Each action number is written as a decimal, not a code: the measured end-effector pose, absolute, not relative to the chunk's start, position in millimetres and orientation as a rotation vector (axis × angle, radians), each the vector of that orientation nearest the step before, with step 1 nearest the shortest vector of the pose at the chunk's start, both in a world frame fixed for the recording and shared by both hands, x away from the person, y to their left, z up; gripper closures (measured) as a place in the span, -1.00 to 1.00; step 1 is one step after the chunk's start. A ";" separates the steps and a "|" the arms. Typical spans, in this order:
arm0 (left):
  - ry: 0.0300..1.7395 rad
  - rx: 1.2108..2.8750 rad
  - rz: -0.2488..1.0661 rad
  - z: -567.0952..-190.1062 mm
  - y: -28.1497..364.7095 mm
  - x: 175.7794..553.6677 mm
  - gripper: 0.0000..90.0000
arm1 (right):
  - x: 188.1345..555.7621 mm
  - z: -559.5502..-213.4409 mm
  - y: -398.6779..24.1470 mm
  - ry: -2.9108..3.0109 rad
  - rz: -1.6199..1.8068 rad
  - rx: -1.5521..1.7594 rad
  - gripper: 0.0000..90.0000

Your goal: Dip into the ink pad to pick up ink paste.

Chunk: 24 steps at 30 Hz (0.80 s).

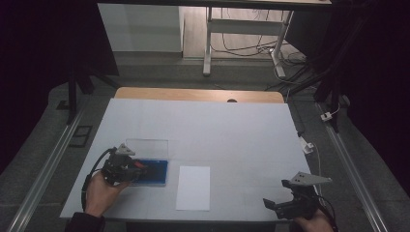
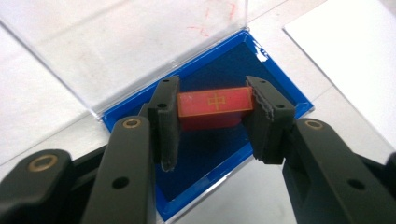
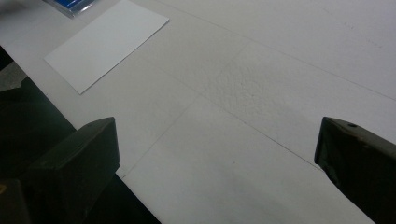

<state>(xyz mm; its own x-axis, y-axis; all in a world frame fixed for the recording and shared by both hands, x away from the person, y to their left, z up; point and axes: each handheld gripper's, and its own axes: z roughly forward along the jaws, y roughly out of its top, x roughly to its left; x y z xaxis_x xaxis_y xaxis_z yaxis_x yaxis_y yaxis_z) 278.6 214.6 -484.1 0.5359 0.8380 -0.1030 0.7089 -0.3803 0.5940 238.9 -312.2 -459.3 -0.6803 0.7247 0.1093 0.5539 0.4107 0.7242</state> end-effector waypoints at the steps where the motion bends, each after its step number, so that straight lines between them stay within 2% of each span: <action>1: 1.248 2.185 0.271 -483.9 214.0 279.1 0.29 | 238.9 -459.3 -312.2 2.445 1.126 1.128 -1.00; 24: 1.214 2.207 0.283 -488.8 201.2 293.5 0.29 | 239.1 -459.6 -311.9 2.452 1.118 1.134 -1.00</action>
<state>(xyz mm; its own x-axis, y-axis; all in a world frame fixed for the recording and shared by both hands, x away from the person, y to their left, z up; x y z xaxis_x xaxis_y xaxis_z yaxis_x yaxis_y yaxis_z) 293.5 201.2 -488.8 0.5596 0.8233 -0.0956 0.6958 -0.4039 0.5939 239.1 -311.9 -459.6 -0.6794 0.7252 0.1120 0.5601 0.4139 0.7177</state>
